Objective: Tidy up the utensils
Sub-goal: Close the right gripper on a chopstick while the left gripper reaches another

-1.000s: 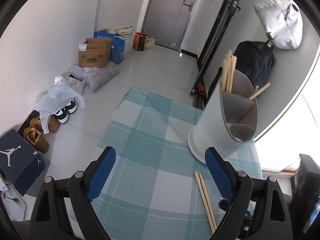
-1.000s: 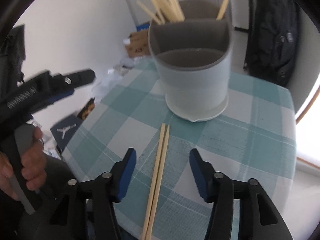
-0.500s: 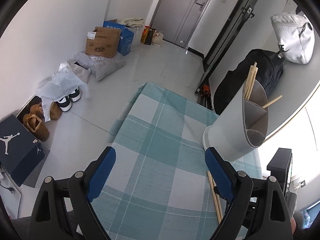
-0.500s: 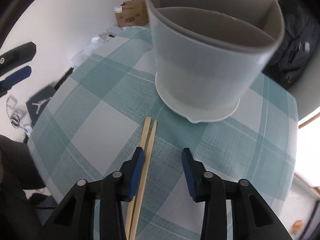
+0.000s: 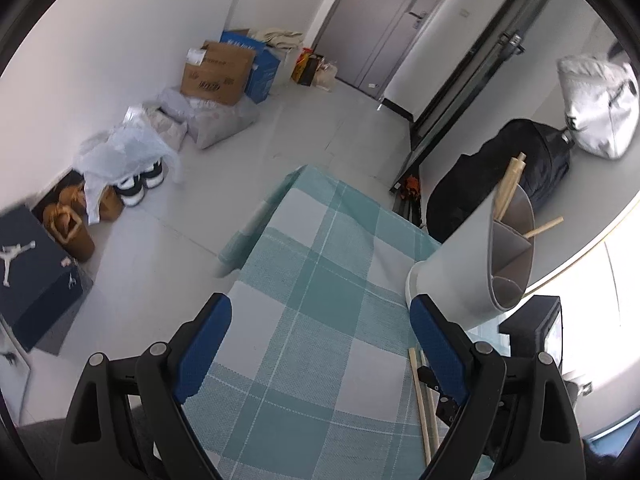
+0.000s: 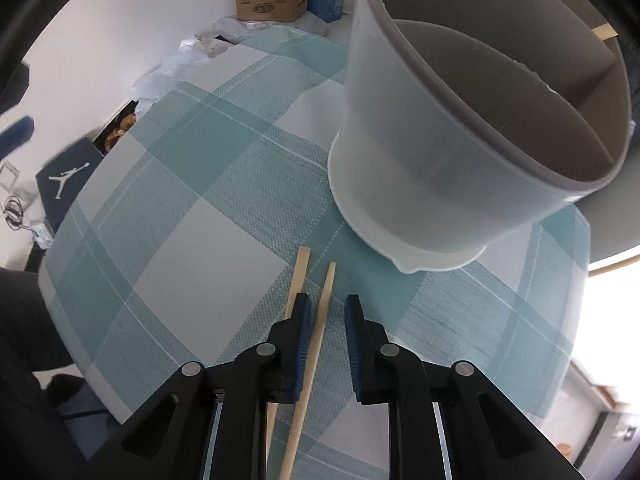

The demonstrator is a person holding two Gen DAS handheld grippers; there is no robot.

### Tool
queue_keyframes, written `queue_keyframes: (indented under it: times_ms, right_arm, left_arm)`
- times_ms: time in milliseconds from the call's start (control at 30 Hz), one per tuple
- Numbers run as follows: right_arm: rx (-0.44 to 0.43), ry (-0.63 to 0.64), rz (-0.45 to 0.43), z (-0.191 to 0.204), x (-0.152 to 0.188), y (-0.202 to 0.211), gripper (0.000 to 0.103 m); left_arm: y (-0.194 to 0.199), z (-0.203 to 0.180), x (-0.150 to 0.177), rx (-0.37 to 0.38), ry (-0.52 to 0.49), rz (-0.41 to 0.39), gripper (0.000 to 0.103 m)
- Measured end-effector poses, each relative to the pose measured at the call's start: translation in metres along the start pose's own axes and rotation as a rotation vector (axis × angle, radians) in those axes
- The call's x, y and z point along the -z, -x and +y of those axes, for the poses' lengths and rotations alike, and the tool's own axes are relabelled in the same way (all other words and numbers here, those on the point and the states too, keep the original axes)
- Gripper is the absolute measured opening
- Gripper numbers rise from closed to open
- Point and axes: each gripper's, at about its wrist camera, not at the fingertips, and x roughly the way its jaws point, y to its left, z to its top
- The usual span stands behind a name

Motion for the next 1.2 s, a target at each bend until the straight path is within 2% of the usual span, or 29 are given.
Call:
queue_keyframes:
  times_ms: [100,267,500,633,800,1033,1200]
  right_arm:
    - [-0.026,-0.021,-0.019,0.000,0.004,0.003,0.005]
    - [-0.057,-0.063,-0.083,-0.006,0.005,0.011,0.004]
    - [-0.122,-0.166,-0.317,-0.037,0.018,0.069,0.004]
    - [-0.171,-0.251,-0.403,-0.062,0.037,0.092,0.004]
    - [-0.257,-0.397,-0.492,-0.089,0.055,0.100,0.004]
    - [-0.315,-0.434,-0.599,-0.105,0.077,0.118,0.004]
    - [-0.340,-0.439,-0.674,-0.112,0.094,0.133,0.004]
  left_arm:
    - [-0.001,0.008,0.000,-0.010,0.027,0.002,0.088]
    - [-0.004,0.013,0.004,-0.028,0.041,0.022,0.088]
    - [-0.014,0.007,0.009,-0.039,0.027,0.070,0.088]
    - [-0.024,-0.007,0.017,-0.024,-0.024,0.127,0.088]
    - [-0.033,-0.034,0.030,-0.049,-0.132,0.175,0.088]
    - [-0.045,-0.053,0.043,-0.042,-0.172,0.243,0.088]
    - [-0.047,-0.066,0.056,-0.092,-0.208,0.241,0.088]
